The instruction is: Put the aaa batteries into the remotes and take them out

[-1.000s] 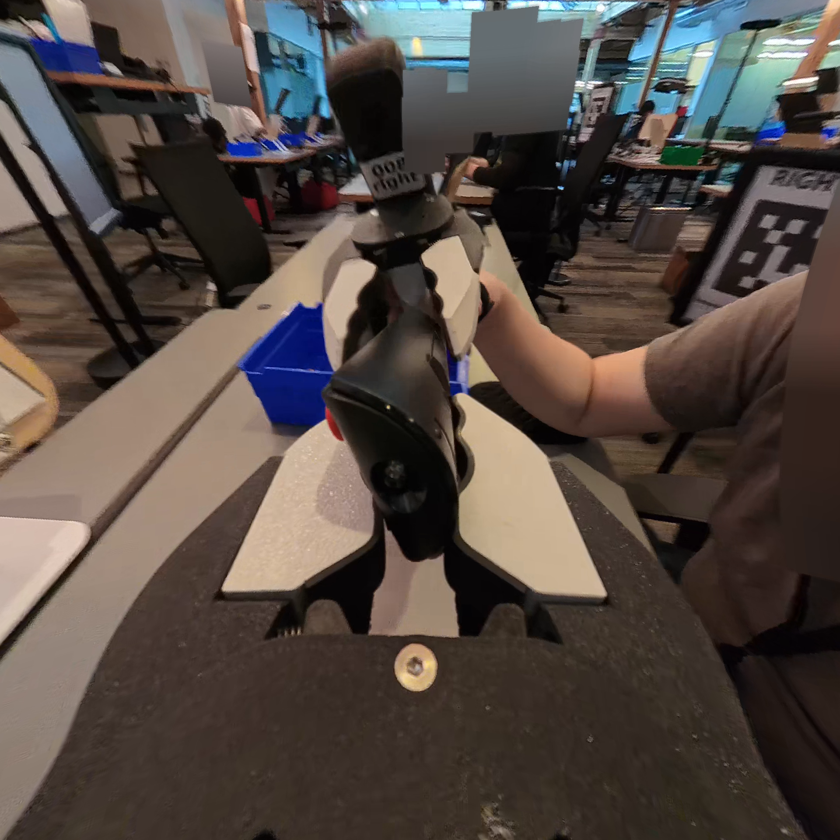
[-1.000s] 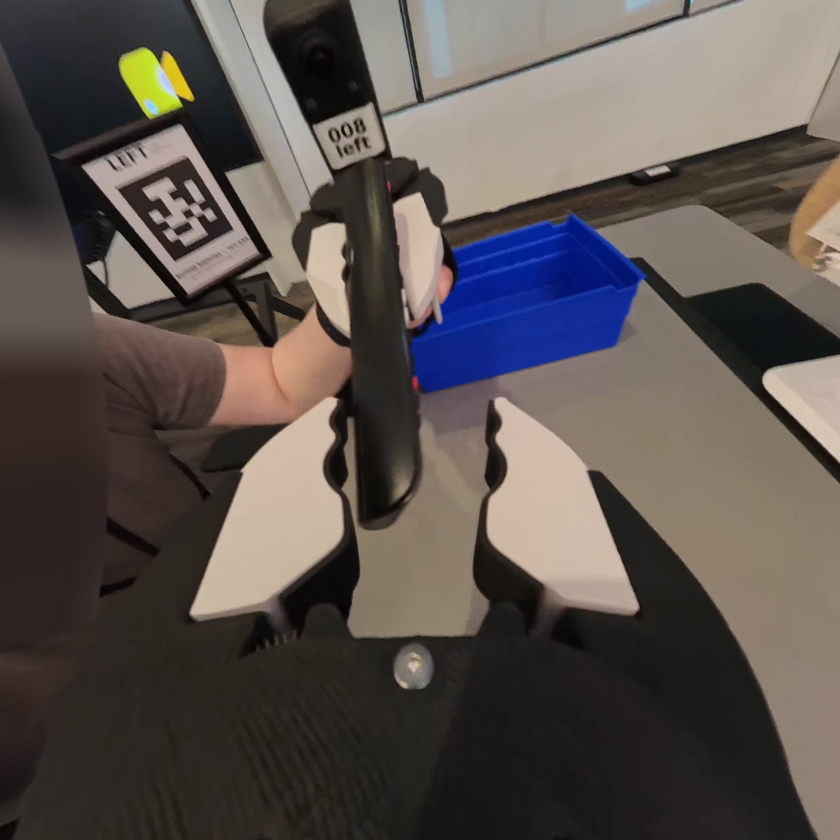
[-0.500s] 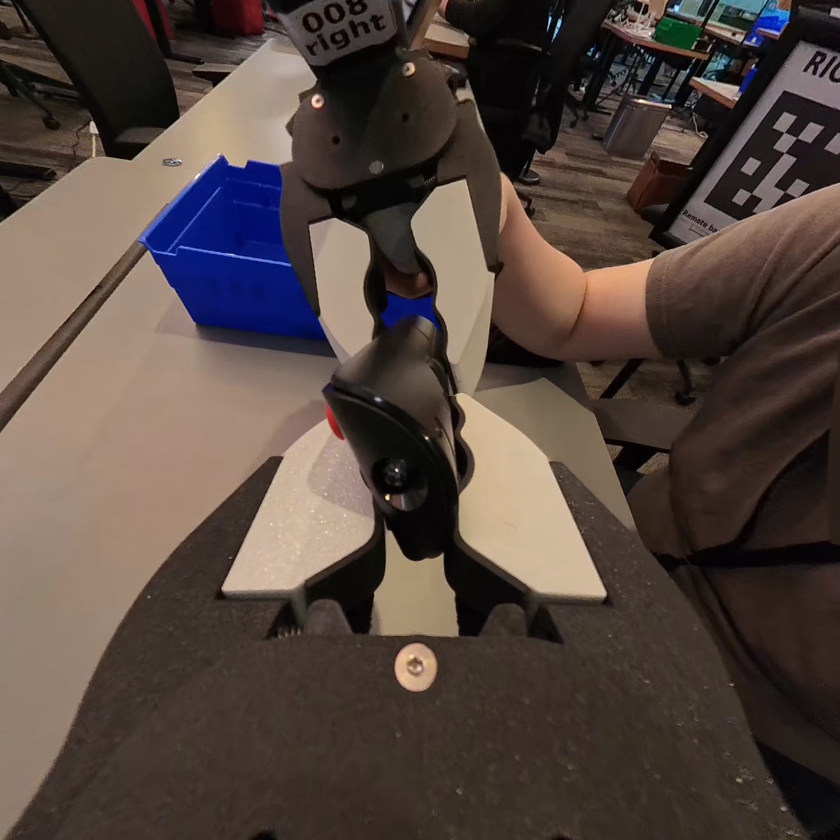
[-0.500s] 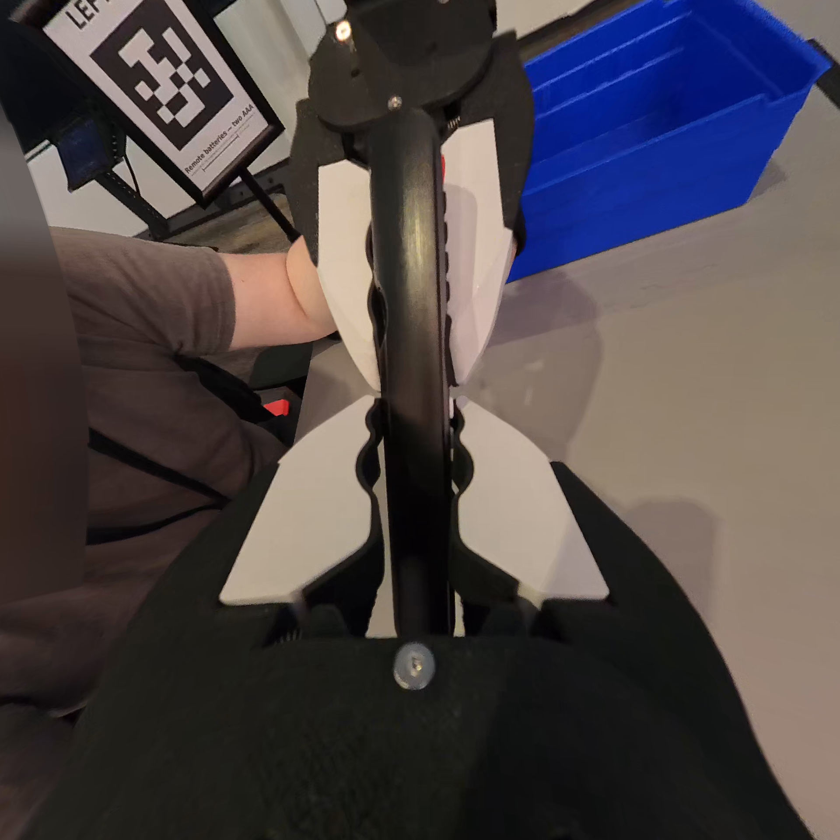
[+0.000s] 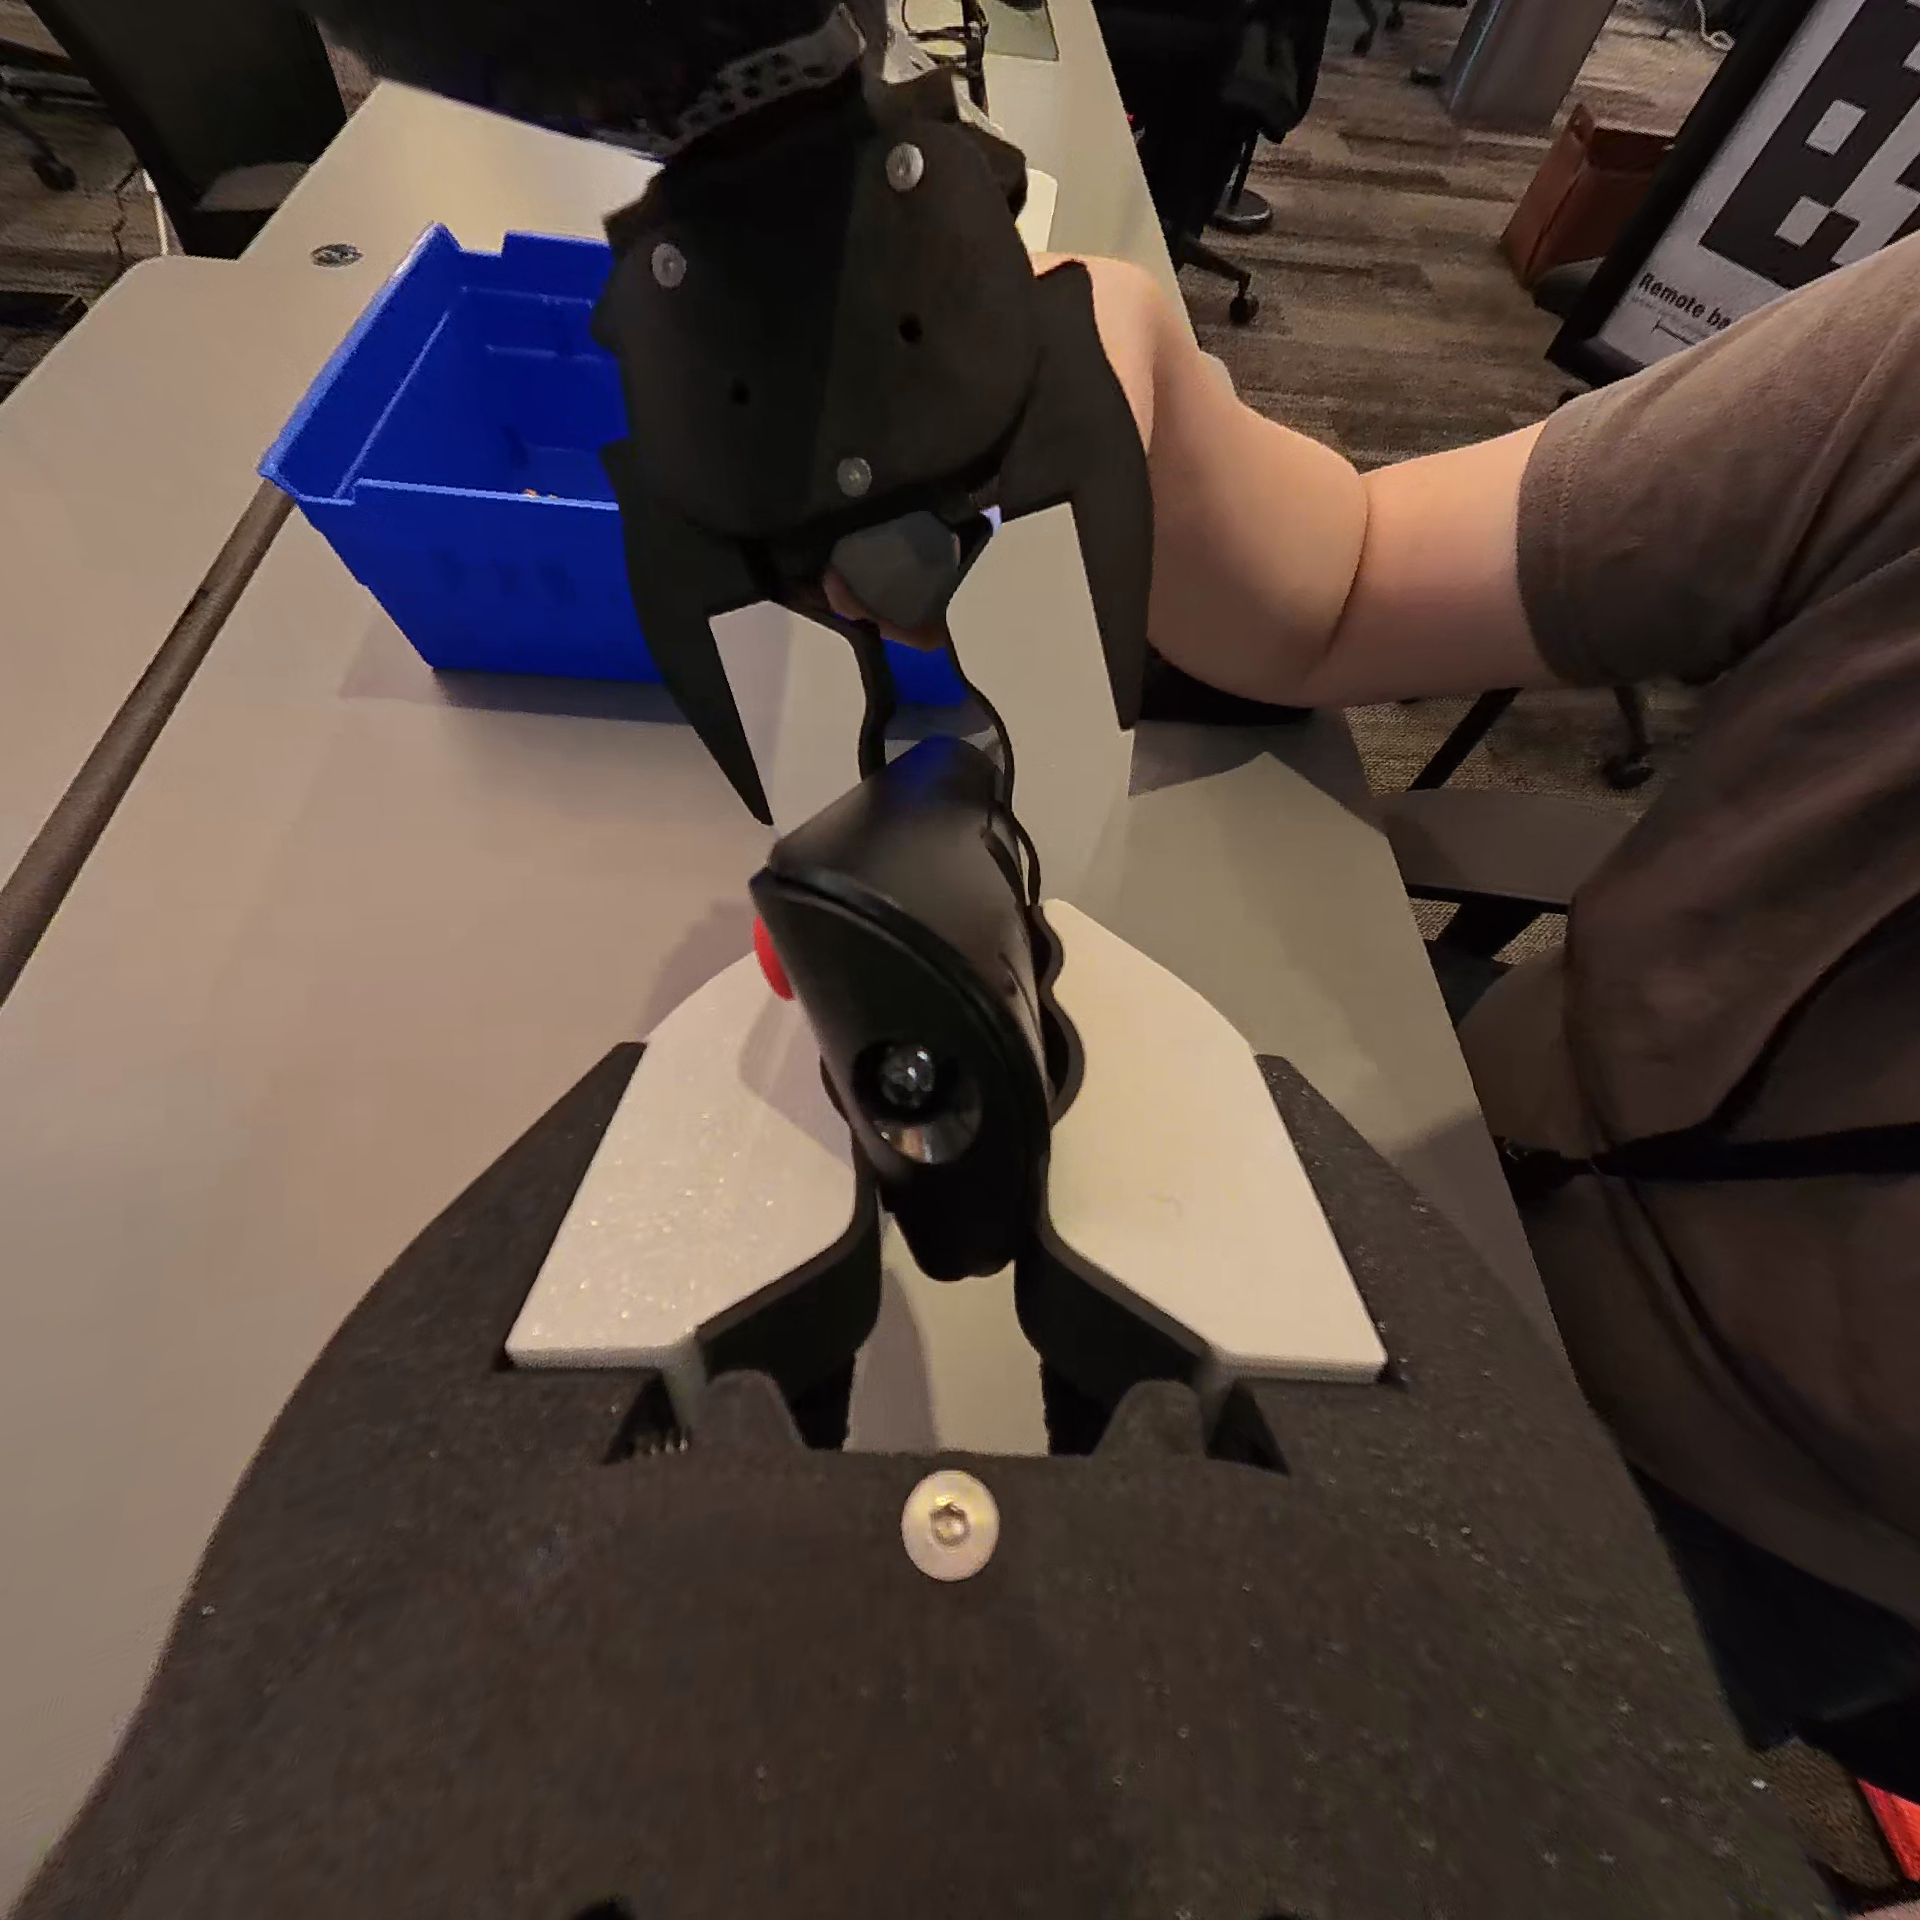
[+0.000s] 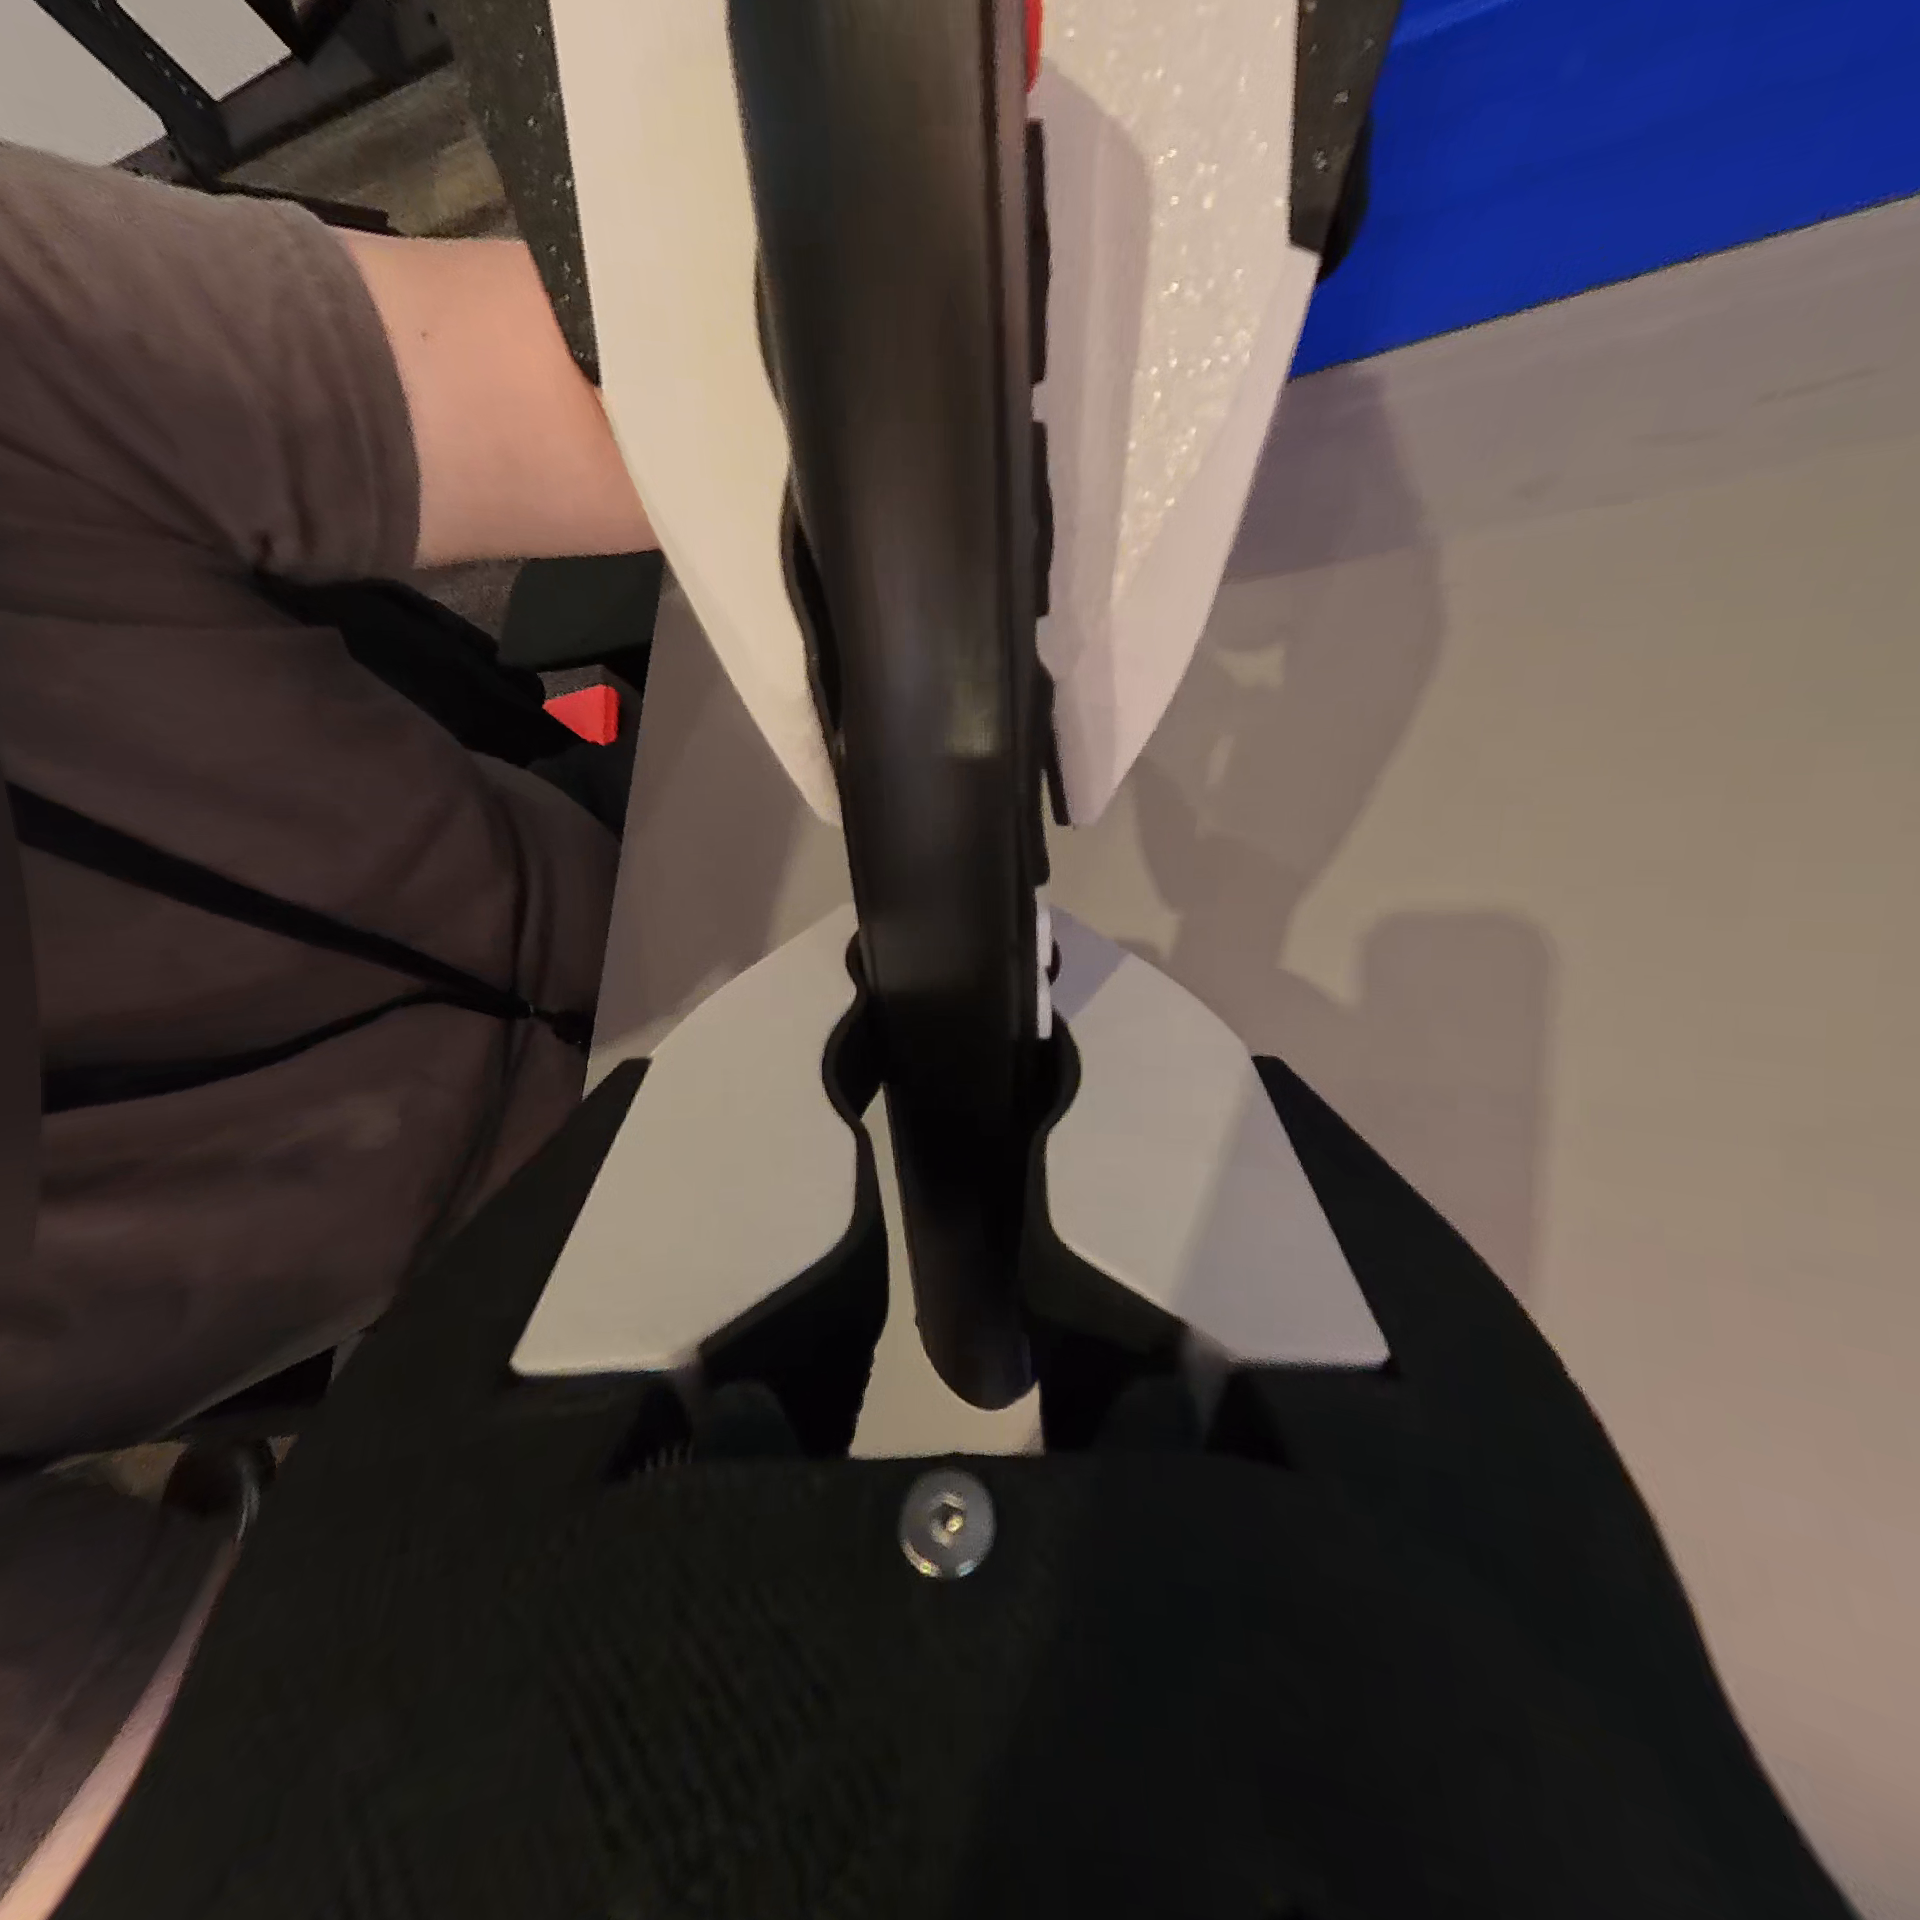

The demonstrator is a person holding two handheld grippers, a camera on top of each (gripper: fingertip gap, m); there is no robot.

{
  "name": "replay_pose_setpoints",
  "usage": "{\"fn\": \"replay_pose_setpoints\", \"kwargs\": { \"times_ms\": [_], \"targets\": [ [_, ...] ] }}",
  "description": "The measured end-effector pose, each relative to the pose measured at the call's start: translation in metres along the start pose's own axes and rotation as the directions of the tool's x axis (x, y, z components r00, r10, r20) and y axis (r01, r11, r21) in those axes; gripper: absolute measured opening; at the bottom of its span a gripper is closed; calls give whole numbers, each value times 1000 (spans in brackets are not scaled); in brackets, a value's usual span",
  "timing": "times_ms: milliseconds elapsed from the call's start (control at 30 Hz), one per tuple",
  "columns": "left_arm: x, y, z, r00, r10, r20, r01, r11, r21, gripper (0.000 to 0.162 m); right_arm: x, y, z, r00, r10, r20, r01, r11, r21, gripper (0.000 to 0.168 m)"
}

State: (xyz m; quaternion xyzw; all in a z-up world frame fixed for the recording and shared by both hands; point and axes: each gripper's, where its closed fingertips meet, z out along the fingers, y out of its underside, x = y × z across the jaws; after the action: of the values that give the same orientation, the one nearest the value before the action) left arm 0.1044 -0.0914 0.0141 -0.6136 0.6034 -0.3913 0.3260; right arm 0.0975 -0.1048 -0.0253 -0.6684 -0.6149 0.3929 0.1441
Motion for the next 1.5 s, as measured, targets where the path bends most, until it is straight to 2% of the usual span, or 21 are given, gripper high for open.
{"fn": "replay_pose_setpoints", "kwargs": {
  "times_ms": [433, 700, 867, 1067, 1167, 1233, 1500],
  "targets": [
    [-5, 4, 10, 998, -53, -43, 53, 998, 16, 26, 4, 14, -2, 999, 49, -9, -49, 997, -59, 27],
    [-3, 2, 8, 996, -72, -54, 74, 997, 28, 26, 5, 2, -2, 996, 85, -14, -85, 996, 1, 30],
    [-3, 9, 12, 999, -29, -32, 28, 999, -24, 26, 9, 14, 3, 996, 6, -85, -15, 995, -98, 26],
    [-5, 12, 11, 998, -47, -35, 46, 999, -26, 27, 10, 13, 2, 996, 19, -84, -26, 996, -86, 25],
    [1, 27, 13, 997, -39, -69, 31, 993, -117, 30, 8, 19, 1, 997, 20, -75, -29, 993, -117, 25],
    [-1, 33, 13, 999, -9, -51, 1, 988, -152, 25, 6, 19, 1, 998, 31, -54, -37, 992, -118, 25],
    [-3, 21, 7, 998, -33, -46, 29, 996, -85, 25, 6, 19, 1, 998, 53, -33, -56, 993, -105, 25]
  ]
}}
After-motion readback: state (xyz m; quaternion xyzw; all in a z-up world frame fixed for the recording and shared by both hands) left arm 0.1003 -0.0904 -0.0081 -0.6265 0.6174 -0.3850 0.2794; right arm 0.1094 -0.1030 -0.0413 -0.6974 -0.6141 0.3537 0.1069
